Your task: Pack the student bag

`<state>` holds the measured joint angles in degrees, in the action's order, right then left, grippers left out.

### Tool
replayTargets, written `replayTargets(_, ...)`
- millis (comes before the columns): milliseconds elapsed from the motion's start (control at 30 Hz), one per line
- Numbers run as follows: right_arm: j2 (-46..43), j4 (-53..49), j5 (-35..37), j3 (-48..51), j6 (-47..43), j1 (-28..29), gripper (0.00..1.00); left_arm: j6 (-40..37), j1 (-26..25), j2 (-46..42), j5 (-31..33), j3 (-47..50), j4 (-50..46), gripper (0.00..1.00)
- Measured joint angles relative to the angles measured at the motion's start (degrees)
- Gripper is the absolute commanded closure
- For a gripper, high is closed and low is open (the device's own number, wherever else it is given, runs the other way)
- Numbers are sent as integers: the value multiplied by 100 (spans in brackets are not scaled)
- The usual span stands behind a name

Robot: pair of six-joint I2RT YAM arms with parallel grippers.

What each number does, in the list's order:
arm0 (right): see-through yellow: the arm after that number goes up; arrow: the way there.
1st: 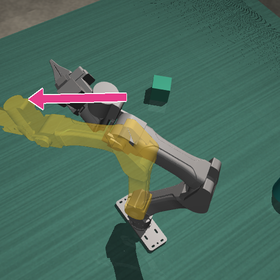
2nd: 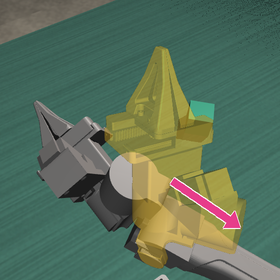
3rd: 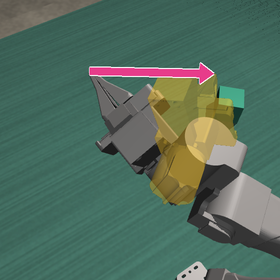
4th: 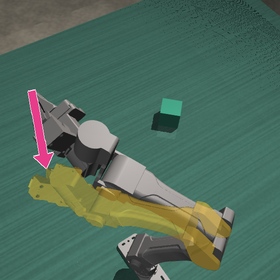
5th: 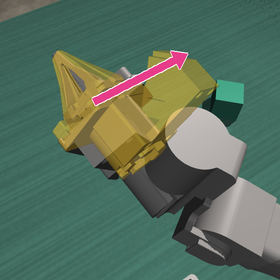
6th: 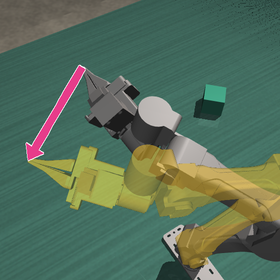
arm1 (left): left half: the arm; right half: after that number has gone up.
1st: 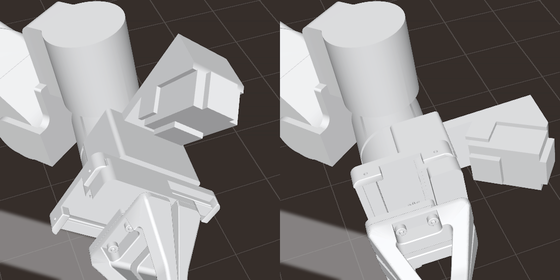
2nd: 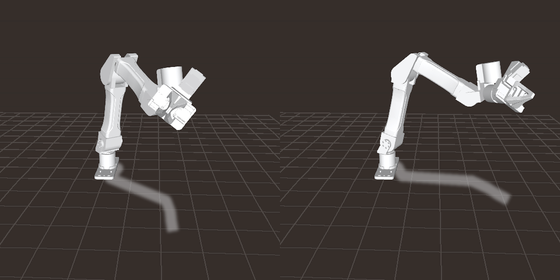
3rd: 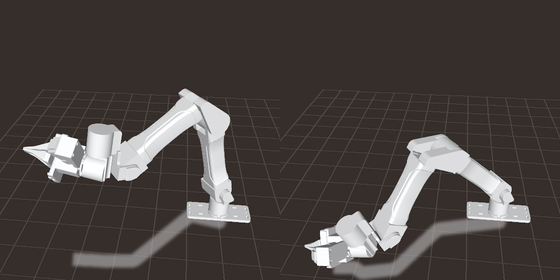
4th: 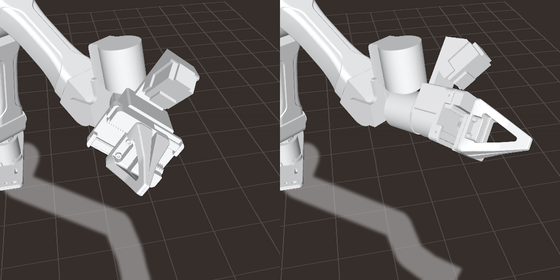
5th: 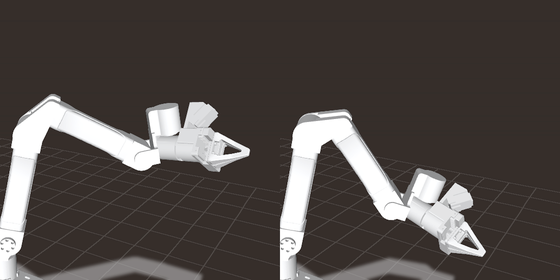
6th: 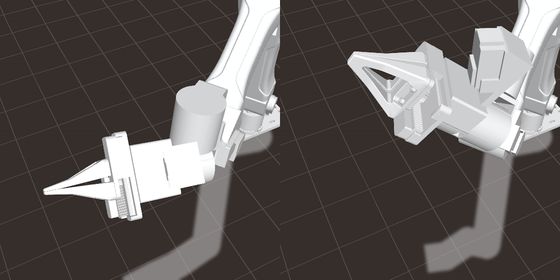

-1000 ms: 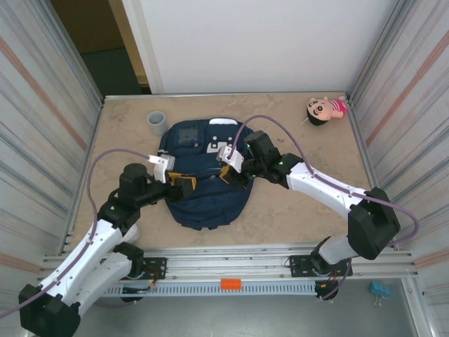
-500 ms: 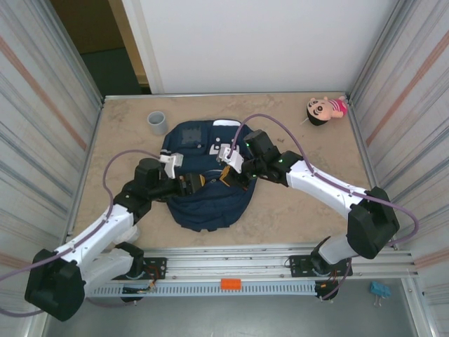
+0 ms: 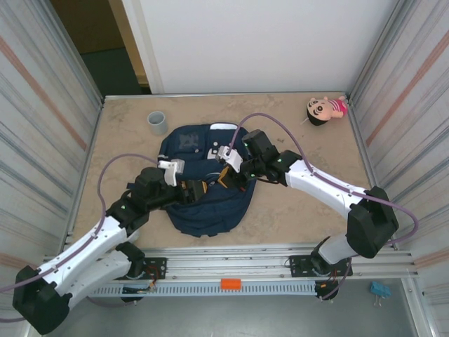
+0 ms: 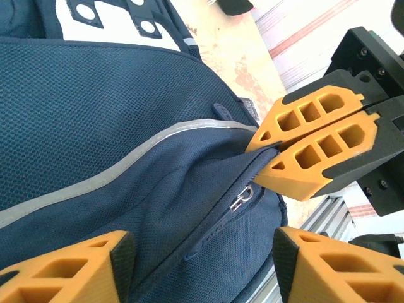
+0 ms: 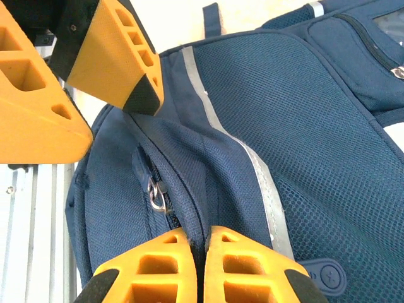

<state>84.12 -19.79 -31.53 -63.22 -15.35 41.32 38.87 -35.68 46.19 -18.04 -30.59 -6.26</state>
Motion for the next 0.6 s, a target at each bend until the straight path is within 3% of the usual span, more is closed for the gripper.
replayTargets(367, 31, 26, 96, -2, 142, 7, 100, 358, -586, -772, 278, 39, -385, 39)
replayTargets(600, 63, 28, 76, -2, 140, 24, 100, 448, -833, -741, 487, 122, -636, 36)
